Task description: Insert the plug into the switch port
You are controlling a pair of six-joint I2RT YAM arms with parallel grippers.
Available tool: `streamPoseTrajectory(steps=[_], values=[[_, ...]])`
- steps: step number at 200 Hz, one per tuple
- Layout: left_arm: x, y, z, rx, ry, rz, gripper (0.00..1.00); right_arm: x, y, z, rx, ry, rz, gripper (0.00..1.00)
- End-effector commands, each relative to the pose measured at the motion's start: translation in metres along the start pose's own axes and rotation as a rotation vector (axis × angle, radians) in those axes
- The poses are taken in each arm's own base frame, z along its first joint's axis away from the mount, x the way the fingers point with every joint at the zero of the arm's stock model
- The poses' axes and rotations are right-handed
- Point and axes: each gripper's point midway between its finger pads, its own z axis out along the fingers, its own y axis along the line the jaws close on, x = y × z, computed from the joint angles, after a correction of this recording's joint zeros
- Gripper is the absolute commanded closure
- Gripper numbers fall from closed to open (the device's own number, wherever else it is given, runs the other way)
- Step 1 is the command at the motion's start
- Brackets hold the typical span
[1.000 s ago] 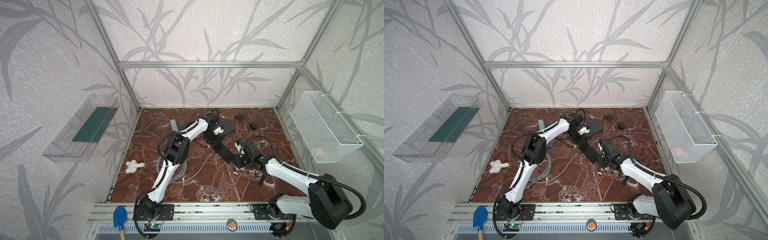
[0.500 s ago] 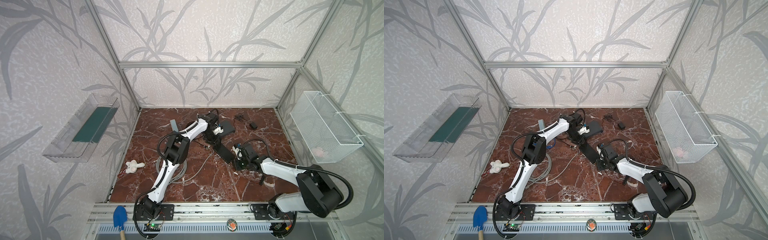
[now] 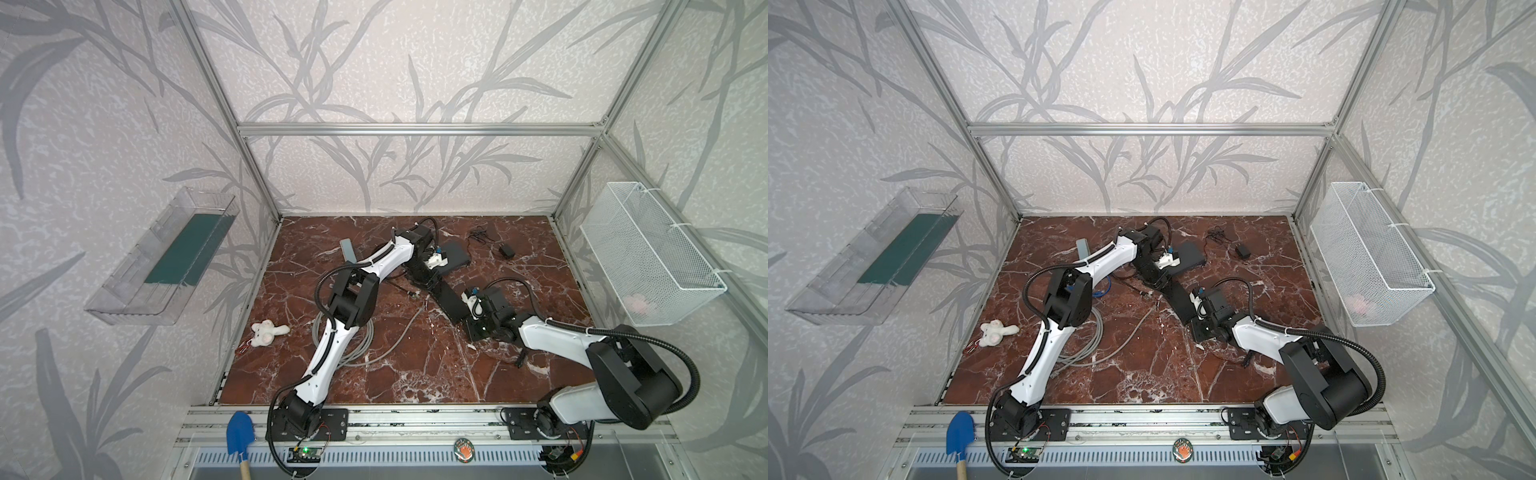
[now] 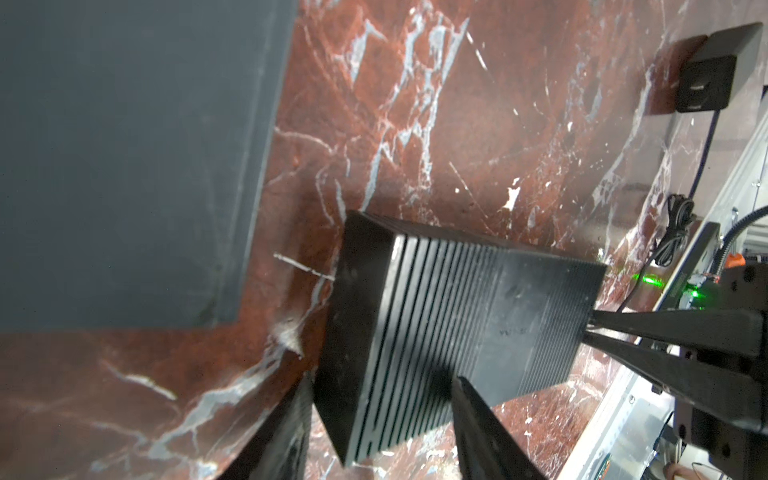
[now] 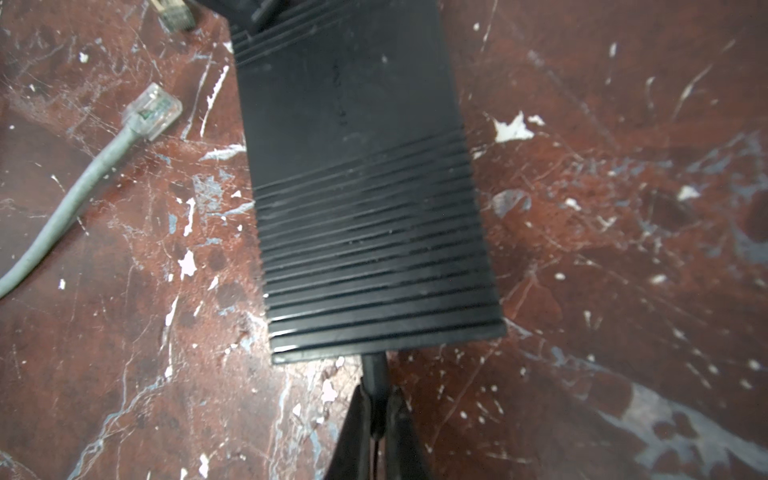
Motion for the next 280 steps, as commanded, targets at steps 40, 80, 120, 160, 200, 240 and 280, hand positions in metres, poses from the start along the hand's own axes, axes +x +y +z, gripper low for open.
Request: streamPoseTrajectory(steps=[40, 80, 120, 160, 200, 240, 280], values=[[0.027, -0.003, 0.029, 0.075, 0.156, 0.005, 0.44, -0.005, 0.008, 0.002, -0.037, -0.023, -0.048, 0.96], [-0.006, -0.009, 0.011, 0.092, 0.021, 0.014, 0.39, -0.003, 0.011, 0.004, -0.047, -0.015, -0.06, 0.96], [-0.018, 0.003, 0.023, 0.068, -0.008, 0.001, 0.39, -0.003, 0.013, 0.005, -0.054, -0.006, -0.067, 0.96], [-0.026, 0.021, 0.029, -0.005, -0.037, 0.002, 0.42, -0.001, 0.015, 0.005, -0.063, 0.001, -0.075, 0.97], [-0.049, 0.03, 0.014, -0.026, -0.132, 0.011, 0.41, 0.002, 0.024, 0.002, -0.083, 0.018, -0.105, 0.97], [-0.016, 0.008, 0.011, 0.095, -0.009, 0.033, 0.43, 0.006, 0.024, 0.0, -0.062, 0.027, -0.114, 0.97], [0.027, 0.022, 0.013, 0.064, 0.143, 0.01, 0.44, 0.003, 0.025, 0.003, -0.062, 0.031, -0.117, 0.97]])
